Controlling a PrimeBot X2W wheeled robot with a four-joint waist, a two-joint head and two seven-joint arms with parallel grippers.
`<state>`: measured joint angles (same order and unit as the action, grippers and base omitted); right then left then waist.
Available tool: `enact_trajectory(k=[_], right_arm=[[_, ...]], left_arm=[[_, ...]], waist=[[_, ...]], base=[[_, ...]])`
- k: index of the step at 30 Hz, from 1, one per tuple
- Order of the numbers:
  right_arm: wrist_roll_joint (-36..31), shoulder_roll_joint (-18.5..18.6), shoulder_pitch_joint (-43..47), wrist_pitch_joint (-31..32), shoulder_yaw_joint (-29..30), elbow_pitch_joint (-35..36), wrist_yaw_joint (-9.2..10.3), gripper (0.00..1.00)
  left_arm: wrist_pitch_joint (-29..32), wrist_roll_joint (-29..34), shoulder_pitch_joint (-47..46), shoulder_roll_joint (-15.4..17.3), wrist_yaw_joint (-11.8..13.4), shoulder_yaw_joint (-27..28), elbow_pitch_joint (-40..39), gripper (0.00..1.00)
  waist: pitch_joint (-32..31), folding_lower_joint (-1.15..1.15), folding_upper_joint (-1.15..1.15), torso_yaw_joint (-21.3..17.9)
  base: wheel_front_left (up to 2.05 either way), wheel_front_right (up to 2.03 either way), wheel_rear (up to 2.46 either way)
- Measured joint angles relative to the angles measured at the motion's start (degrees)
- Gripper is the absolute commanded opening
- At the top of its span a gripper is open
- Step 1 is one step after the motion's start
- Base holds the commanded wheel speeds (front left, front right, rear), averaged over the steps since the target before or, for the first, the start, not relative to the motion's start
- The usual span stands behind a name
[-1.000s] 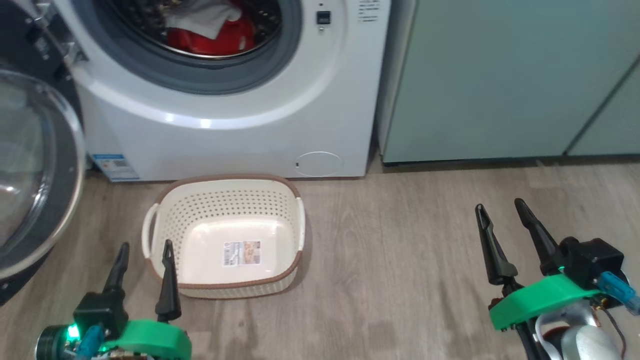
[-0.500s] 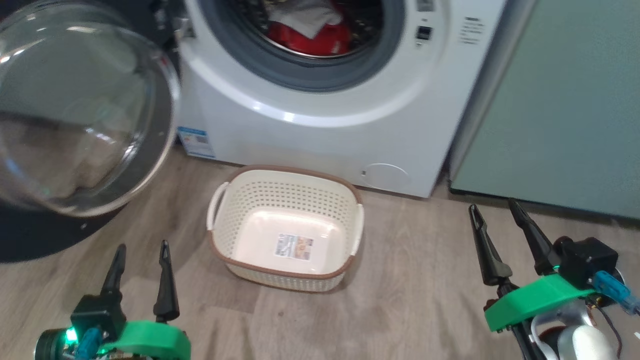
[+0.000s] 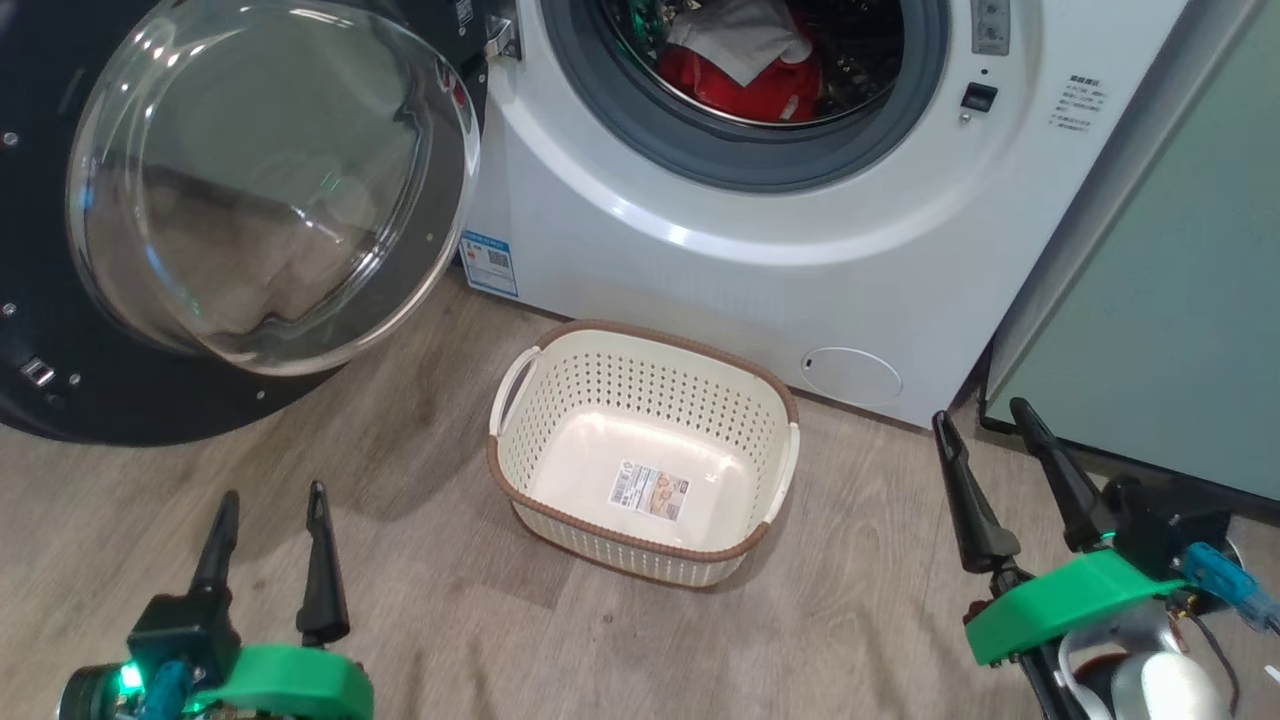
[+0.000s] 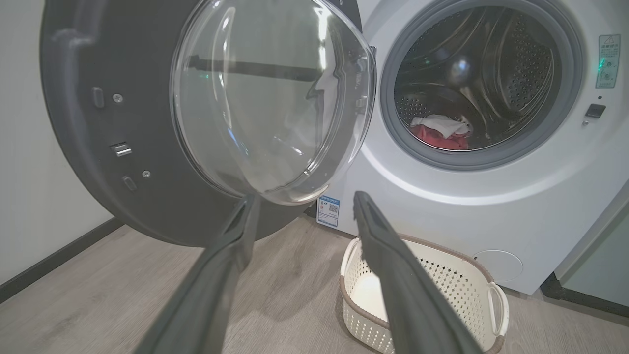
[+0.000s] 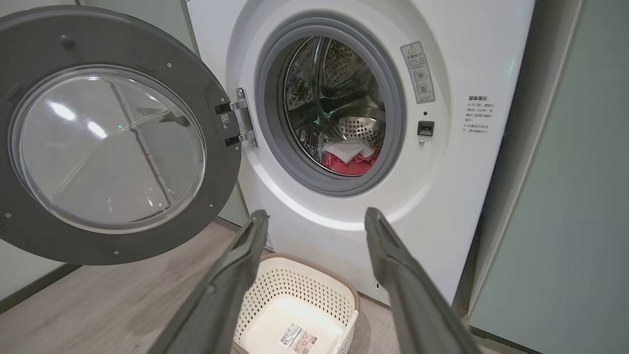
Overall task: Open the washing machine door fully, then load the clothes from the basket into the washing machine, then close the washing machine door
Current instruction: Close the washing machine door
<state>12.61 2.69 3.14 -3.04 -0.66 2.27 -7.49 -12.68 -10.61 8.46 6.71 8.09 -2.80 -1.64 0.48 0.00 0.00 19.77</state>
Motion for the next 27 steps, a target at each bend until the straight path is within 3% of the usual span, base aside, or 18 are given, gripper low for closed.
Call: enact_trajectory(k=[19,20,21,22,27], right_arm=[[0.0,0.0,0.0,0.0,-0.1,-0.1,0.00,1.00],[0.0,0.0,0.0,0.0,-0.1,-0.1,0.00,1.00],[0.0,0.0,0.0,0.0,0.0,-0.1,0.00,1.00],[0.0,0.0,0.0,0.0,0.0,-0.1,0.00,1.00],[0.0,0.0,-0.1,0.0,0.0,0.0,0.00,1.00]], left_arm=[[-0.1,-1.2,0.0,0.2,0.6,0.0,0.0,1.00],[-0.1,-1.2,0.0,0.2,0.7,0.0,0.0,0.49],[-0.4,-1.2,0.0,0.2,0.7,-0.2,-0.1,0.17],[-0.5,-1.3,0.0,0.2,0.7,-0.2,-0.2,0.00],[-0.6,-1.5,0.0,0.3,0.6,-0.6,-0.4,0.00]], waist=[[1.4,0.00,0.00,0.2],[1.4,0.00,0.00,0.2],[1.5,0.00,0.00,0.2],[1.5,0.00,0.00,0.2],[1.6,0.00,0.00,0.3]], base=[[0.00,0.00,0.00],[0.00,0.00,0.00],[0.00,0.00,0.00],[0.00,0.00,0.00],[0.00,0.00,0.00]])
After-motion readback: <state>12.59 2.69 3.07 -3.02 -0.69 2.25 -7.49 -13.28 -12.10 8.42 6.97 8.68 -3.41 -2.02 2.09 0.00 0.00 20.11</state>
